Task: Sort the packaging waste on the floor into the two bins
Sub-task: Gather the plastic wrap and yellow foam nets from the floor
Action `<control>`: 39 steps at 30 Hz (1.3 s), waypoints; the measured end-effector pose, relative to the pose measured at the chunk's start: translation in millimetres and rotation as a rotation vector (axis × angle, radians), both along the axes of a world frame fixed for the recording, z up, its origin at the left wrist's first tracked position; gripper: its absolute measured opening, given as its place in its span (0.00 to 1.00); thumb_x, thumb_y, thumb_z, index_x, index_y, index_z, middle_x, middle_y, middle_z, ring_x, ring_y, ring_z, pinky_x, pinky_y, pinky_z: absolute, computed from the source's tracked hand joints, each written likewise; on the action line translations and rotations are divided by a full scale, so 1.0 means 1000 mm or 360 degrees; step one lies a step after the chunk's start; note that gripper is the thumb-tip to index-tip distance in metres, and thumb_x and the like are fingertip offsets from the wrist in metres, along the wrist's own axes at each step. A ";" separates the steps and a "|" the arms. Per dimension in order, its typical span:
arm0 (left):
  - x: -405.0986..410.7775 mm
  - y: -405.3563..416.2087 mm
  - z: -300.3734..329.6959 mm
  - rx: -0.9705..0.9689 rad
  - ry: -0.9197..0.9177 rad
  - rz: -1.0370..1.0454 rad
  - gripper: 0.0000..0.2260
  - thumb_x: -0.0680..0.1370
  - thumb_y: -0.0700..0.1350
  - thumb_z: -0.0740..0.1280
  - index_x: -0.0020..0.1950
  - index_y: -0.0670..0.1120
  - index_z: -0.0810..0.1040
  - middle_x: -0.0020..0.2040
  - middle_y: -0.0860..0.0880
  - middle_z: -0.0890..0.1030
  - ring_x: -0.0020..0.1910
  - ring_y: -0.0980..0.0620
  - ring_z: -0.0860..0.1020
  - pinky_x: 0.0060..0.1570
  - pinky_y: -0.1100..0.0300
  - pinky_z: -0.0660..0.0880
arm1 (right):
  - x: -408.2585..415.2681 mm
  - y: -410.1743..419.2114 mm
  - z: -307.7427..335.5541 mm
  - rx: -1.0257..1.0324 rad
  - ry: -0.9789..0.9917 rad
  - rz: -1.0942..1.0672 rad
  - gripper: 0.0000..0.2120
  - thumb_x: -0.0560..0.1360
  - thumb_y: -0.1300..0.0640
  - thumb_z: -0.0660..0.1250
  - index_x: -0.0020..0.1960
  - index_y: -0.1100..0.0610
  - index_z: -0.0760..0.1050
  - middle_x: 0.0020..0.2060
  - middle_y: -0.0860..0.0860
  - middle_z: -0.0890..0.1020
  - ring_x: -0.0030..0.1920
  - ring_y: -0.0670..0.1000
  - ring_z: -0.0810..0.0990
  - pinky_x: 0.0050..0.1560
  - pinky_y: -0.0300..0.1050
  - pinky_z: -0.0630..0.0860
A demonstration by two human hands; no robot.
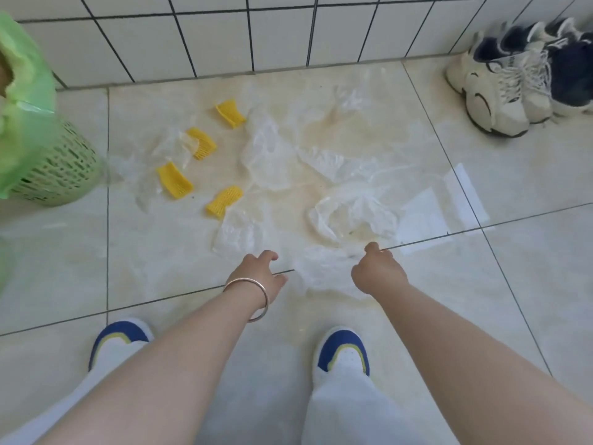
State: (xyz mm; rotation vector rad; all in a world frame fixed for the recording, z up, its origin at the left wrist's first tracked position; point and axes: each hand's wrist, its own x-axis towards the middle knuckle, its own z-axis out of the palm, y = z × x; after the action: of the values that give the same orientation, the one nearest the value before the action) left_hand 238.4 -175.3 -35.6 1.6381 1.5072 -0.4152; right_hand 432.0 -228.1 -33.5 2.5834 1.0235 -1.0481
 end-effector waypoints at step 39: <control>0.119 0.112 -0.084 0.0355 -0.0066 -0.0723 0.22 0.75 0.51 0.66 0.68 0.58 0.65 0.63 0.49 0.65 0.55 0.46 0.74 0.48 0.54 0.73 | 0.024 0.098 -0.080 0.0386 -0.0149 -0.0173 0.29 0.72 0.55 0.68 0.70 0.49 0.63 0.71 0.56 0.59 0.65 0.60 0.61 0.55 0.44 0.67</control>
State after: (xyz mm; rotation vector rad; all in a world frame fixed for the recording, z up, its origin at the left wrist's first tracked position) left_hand 357.9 -63.7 -119.8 2.1607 1.1752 -0.4643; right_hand 455.6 -130.5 -113.4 2.8806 1.0567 -0.8639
